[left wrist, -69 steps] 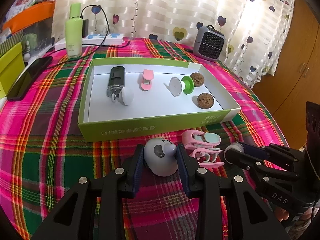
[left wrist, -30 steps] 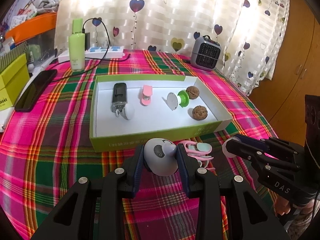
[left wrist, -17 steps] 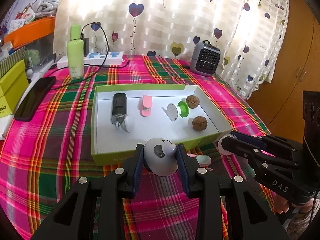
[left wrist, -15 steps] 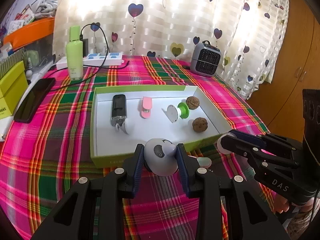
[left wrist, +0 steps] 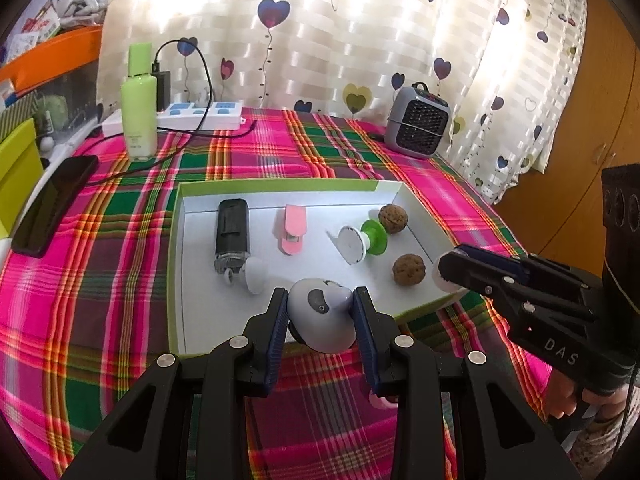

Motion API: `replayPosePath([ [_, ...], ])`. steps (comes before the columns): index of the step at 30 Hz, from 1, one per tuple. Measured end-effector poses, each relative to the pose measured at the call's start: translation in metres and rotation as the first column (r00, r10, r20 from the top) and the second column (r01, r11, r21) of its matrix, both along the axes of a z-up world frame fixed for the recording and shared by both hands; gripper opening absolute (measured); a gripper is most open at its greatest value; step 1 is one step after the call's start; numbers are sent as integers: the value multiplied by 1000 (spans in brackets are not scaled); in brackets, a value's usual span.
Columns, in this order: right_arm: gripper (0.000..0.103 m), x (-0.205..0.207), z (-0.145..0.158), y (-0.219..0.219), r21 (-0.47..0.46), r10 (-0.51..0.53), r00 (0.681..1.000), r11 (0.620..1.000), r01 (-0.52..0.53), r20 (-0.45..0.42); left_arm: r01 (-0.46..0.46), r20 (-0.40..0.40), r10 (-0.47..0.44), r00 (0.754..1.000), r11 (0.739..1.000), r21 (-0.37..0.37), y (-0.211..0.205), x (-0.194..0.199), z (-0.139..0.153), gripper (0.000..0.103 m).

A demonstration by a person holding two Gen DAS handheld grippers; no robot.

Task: Organize objects
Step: 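Lift and carry the white cylinder and panda ball toward the box tray, then lower the white cylinder and panda ball into the box tray with both tools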

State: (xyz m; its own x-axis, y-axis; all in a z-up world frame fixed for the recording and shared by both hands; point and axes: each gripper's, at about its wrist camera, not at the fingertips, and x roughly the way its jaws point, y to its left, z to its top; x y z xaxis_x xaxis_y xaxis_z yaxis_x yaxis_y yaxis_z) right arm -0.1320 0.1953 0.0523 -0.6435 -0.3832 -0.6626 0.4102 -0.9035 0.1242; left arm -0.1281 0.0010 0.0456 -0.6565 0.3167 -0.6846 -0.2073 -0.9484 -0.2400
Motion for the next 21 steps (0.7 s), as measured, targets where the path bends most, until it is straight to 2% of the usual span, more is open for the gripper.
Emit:
replayPosePath([
  [21, 20, -25, -5, -1, -2, -4, 1000, 1000, 4, 8, 3, 36, -3, 999, 1000, -1, 5, -24, -14, 30],
])
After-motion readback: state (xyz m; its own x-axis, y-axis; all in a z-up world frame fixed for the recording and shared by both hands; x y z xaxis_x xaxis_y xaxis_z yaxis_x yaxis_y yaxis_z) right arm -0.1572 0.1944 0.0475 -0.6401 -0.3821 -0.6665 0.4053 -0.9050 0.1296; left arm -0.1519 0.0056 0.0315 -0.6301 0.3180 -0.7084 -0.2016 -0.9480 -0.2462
